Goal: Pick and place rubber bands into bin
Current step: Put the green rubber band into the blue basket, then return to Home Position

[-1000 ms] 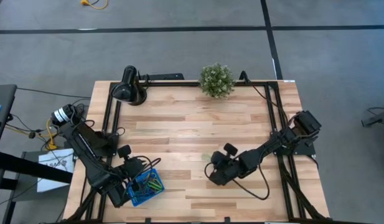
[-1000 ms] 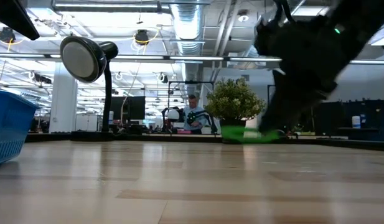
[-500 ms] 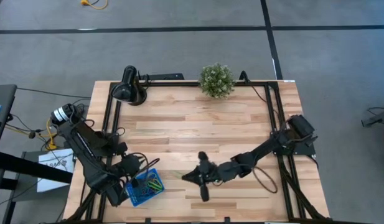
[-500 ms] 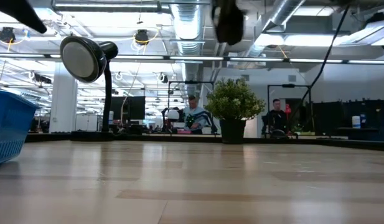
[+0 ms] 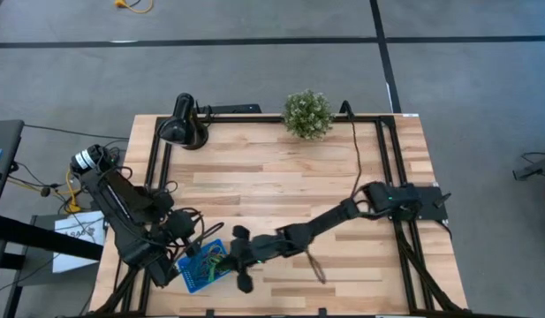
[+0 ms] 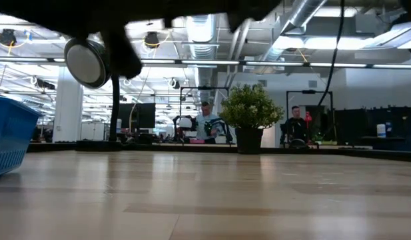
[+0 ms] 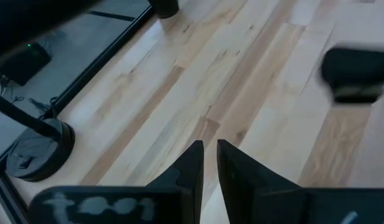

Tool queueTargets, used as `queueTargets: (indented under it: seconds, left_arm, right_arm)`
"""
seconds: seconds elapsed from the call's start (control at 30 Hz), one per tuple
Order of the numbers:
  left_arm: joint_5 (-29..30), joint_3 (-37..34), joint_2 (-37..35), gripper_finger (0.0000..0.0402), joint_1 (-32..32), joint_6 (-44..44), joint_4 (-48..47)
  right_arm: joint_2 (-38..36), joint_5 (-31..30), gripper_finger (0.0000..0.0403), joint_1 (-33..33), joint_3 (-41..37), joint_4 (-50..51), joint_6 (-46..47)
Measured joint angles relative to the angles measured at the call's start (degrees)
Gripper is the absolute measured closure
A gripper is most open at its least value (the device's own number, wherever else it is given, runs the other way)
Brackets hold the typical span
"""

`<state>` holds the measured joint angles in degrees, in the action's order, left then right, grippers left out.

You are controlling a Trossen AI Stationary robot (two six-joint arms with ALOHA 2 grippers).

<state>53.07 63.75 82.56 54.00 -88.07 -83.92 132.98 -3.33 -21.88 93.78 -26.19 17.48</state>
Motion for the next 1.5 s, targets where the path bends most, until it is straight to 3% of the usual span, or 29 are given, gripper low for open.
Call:
queueTargets:
  seconds: [0.2,0.37,0.57,0.83,1.13,1.33,1.4,1.5]
  left_arm:
    - [-0.18,0.0,0.0,0.0366,0.4,-0.37,-0.72]
    - [-0.25,0.0,0.0,0.0366,1.59,-1.14,-1.29]
    - [-0.25,0.0,0.0,0.0366,2.77,-1.95,-1.29]
    - [-0.25,0.0,0.0,0.0366,3.07,-1.99,-1.29]
    - [-0.23,0.0,0.0,0.0366,3.06,-1.95,-1.32]
    - [-1.62,0.22,-0.52,0.0366,3.08,0.5,-6.3]
    - [-1.54,0.24,-2.73,0.0366,3.08,5.29,-5.91]
    - [1.31,0.52,-8.17,0.0366,3.08,8.79,-6.27]
  right_arm:
    - [8.28,0.48,0.0403,1.81,12.16,8.89,1.92]
    - [10.51,0.77,0.0403,2.61,17.65,13.82,1.94]
    - [9.89,0.92,0.0388,4.17,18.77,26.23,2.79]
    - [9.08,5.86,0.0334,4.91,18.97,26.25,5.02]
    - [8.97,13.23,0.0315,4.01,18.99,27.6,5.42]
    - [0.68,18.69,0.0316,4.3,18.86,41.57,3.33]
    - [-3.87,16.48,0.0316,3.83,19.16,47.74,1.48]
    - [-9.09,6.74,0.0316,1.9,19.05,57.66,-0.92]
